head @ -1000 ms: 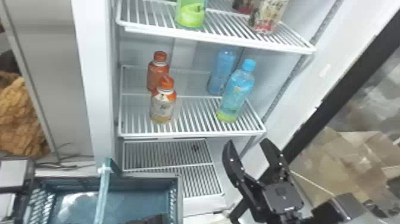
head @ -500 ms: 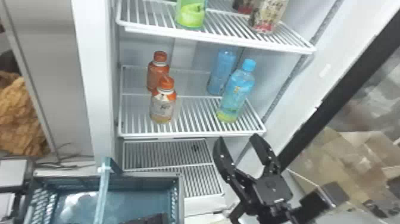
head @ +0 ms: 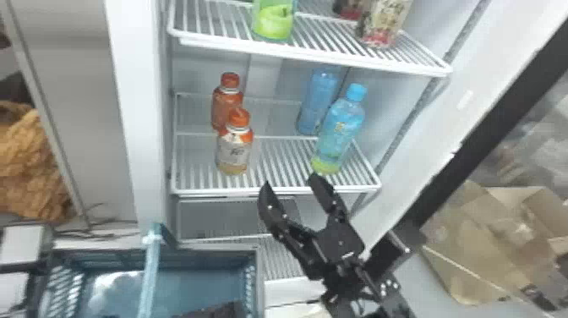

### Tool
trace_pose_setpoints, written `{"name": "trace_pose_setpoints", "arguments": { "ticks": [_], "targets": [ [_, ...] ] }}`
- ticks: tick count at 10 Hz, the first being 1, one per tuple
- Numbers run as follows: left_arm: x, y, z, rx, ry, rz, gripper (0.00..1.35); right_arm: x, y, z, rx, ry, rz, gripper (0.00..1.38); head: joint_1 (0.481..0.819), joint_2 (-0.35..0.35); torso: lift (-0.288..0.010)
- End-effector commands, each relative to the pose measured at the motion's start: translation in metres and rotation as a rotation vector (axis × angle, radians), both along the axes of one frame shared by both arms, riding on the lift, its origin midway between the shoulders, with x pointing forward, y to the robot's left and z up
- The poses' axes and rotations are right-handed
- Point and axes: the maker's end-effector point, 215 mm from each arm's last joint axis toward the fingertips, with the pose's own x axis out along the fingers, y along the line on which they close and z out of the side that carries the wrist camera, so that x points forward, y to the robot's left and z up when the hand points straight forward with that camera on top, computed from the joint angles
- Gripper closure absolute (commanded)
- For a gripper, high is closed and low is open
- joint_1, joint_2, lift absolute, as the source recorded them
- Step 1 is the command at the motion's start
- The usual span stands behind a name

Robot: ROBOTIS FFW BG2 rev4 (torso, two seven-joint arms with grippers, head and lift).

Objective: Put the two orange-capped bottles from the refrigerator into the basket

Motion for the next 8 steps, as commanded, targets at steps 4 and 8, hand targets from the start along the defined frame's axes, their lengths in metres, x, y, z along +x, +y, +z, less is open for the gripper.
{"name": "trace_pose_setpoints", "arguments": {
  "ticks": [4, 8],
  "targets": [
    [0.001, 0.0, 0.0, 0.003, -0.002, 0.001, 1.14, 0.049, 0.03, -0.011, -0.035, 0.033, 0.094, 0.23, 0.695, -0.251, -0.288],
    [0.003, 0.0, 0.0, 0.005, -0.007, 0.002, 1.14, 0.079, 0.049, -0.009, -0.075, 0.016, 0.131, 0.23, 0.695, -0.204, -0.288]
  ]
}}
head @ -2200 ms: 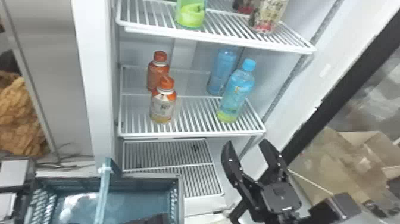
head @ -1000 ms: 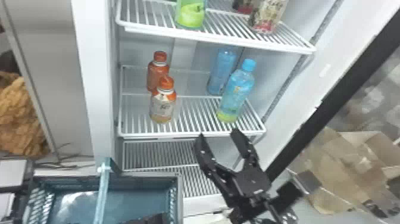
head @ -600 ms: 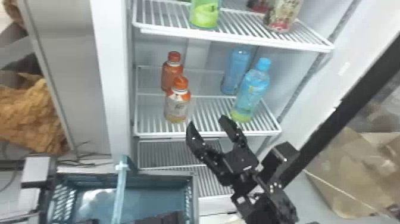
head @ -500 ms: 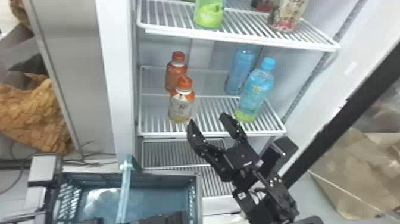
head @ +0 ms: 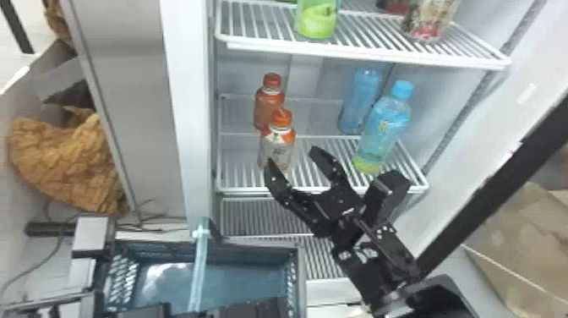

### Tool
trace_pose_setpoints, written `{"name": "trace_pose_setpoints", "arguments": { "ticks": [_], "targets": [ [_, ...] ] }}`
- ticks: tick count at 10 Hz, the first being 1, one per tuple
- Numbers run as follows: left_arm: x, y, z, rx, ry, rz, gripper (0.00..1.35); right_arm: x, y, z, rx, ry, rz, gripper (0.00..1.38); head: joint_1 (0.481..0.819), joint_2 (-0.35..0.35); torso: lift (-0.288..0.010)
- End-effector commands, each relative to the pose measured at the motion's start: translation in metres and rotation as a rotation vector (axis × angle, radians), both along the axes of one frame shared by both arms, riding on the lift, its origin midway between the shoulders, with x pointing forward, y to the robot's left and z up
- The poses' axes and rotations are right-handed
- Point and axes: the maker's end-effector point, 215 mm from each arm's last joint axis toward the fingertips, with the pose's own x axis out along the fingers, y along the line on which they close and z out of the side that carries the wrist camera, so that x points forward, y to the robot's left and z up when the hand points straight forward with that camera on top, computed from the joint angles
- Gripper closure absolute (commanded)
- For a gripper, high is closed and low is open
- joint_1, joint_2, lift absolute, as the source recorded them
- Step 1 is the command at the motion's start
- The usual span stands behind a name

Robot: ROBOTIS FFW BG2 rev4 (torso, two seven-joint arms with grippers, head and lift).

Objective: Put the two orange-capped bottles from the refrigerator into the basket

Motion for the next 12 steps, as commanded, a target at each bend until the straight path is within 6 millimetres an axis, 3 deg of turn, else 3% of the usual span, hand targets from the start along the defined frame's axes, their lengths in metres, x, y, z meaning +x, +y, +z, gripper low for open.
{"name": "trace_pose_setpoints", "arguments": {
  "ticks": [1, 7, 9, 11, 12],
  "targets": [
    [0.0, -0.001, 0.001, -0.001, -0.002, -0.002, 1.14, 0.012, 0.004, 0.002, -0.021, -0.012, 0.005, 0.23, 0.695, -0.192, -0.288],
    [0.001, -0.001, 0.003, -0.005, -0.005, -0.001, 1.14, 0.052, 0.015, -0.003, -0.096, -0.025, 0.008, 0.27, 0.695, -0.165, -0.288],
    [0.001, 0.0, 0.003, -0.01, -0.002, 0.003, 1.14, 0.047, 0.015, -0.002, -0.088, -0.026, 0.008, 0.89, 0.695, -0.156, -0.288],
    [0.001, 0.001, 0.002, -0.01, 0.0, 0.005, 1.14, 0.041, 0.008, -0.008, -0.085, -0.015, -0.005, 0.9, 0.695, -0.156, -0.288],
    [0.0, 0.0, 0.003, -0.011, 0.0, 0.002, 1.14, 0.039, 0.002, -0.001, -0.082, -0.031, -0.016, 0.9, 0.695, -0.161, -0.288]
  ]
}}
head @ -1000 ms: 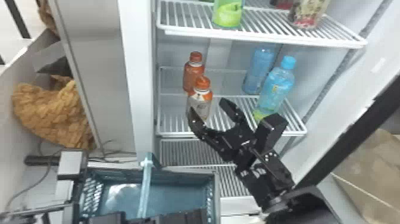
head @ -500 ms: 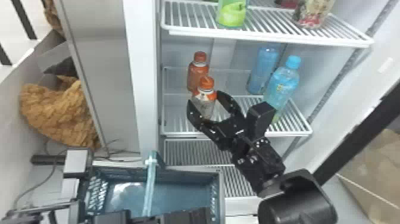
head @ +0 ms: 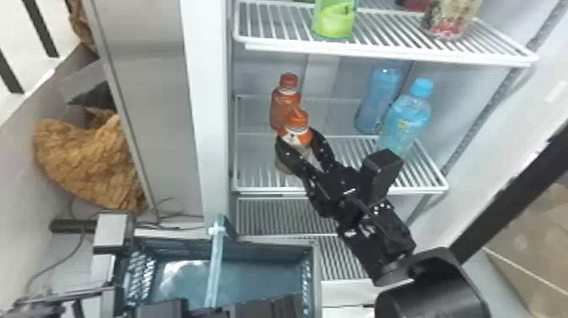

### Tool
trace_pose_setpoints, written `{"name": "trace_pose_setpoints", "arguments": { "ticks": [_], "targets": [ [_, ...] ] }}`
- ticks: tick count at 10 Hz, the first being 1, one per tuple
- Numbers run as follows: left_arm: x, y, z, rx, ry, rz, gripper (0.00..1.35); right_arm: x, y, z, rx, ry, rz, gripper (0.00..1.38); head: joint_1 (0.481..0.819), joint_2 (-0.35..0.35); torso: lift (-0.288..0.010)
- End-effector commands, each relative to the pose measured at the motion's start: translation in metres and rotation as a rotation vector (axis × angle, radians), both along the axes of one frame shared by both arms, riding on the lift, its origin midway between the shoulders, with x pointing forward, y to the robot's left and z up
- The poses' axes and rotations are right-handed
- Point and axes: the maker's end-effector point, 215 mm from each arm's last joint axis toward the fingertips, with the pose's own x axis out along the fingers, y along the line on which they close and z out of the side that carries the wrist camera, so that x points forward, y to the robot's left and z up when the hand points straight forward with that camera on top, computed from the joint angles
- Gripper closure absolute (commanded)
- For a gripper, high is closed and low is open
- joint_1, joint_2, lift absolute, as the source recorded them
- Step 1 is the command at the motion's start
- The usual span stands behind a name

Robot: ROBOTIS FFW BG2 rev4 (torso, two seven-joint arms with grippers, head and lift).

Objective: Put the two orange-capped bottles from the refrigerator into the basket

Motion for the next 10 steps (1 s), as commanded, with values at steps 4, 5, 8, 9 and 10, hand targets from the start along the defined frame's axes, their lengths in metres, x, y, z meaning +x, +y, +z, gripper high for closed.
{"name": "trace_pose_setpoints", "arguments": {
  "ticks": [4, 5, 8, 9, 10],
  "targets": [
    [-0.001, -0.001, 0.001, -0.002, 0.0, -0.003, 1.14, -0.059, -0.02, 0.057, 0.093, -0.025, 0.014, 0.9, 0.695, -0.201, -0.288],
    [-0.001, 0.0, 0.0, 0.001, 0.0, -0.002, 1.14, -0.081, -0.015, 0.054, 0.092, 0.046, 0.056, 0.9, 0.695, -0.209, -0.288],
    [-0.001, -0.001, -0.001, 0.002, 0.001, -0.004, 1.14, -0.152, -0.002, 0.059, 0.077, 0.191, 0.128, 0.9, 0.695, -0.211, -0.288],
    [-0.001, -0.001, -0.001, 0.002, 0.001, -0.005, 1.14, -0.168, 0.005, 0.055, 0.073, 0.245, 0.163, 0.9, 0.695, -0.214, -0.288],
    [-0.001, -0.002, -0.001, 0.004, -0.001, -0.006, 1.14, -0.183, 0.014, 0.043, 0.058, 0.317, 0.211, 0.9, 0.695, -0.213, -0.288]
  ]
}}
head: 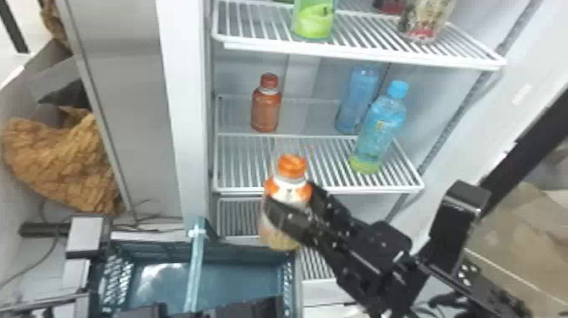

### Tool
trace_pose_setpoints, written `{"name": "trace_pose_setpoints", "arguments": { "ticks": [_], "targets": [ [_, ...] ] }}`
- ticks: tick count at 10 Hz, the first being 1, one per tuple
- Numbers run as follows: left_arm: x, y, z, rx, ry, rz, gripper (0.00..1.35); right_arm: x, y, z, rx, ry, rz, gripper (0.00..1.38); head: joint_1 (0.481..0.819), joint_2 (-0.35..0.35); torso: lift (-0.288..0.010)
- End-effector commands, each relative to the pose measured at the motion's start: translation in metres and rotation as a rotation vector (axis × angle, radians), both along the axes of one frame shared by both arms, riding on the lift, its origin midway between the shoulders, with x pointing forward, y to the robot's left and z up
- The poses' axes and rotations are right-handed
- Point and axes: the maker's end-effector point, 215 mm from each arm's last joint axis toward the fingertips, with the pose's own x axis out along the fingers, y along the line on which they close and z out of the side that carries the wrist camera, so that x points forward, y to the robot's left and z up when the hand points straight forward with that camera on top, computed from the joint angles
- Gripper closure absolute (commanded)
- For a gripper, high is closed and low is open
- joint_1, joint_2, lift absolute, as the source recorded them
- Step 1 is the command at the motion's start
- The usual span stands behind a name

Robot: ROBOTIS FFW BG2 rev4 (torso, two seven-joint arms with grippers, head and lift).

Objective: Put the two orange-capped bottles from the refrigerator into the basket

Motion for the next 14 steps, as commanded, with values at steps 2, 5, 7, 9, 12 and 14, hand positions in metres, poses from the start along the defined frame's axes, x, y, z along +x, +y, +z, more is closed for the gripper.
{"name": "trace_pose_setpoints", "arguments": {
  "ticks": [2, 5, 7, 9, 12, 14],
  "targets": [
    [0.0, -0.001, 0.0, 0.003, -0.003, -0.003, 1.14, -0.027, 0.015, -0.023, -0.053, 0.131, 0.082, 0.9, 0.695, -0.199, -0.288],
    [0.001, -0.001, 0.0, 0.003, -0.003, -0.002, 1.14, -0.044, 0.035, -0.057, -0.055, 0.26, 0.186, 0.9, 0.695, -0.171, -0.288],
    [0.0, 0.0, -0.001, 0.004, -0.001, 0.0, 1.14, -0.057, 0.046, -0.08, -0.043, 0.356, 0.25, 0.9, 0.695, -0.148, -0.288],
    [0.0, -0.001, -0.001, 0.003, -0.001, -0.002, 1.14, -0.055, 0.047, -0.091, -0.038, 0.386, 0.277, 0.65, 0.695, -0.131, -0.288],
    [0.0, -0.001, 0.0, 0.001, -0.001, -0.002, 1.14, -0.038, 0.038, -0.079, -0.038, 0.307, 0.246, 0.08, 0.695, -0.138, -0.288],
    [0.0, -0.001, 0.0, -0.001, -0.001, -0.003, 1.14, -0.02, 0.03, -0.063, -0.034, 0.22, 0.214, 0.11, 0.695, -0.147, -0.288]
  ]
}}
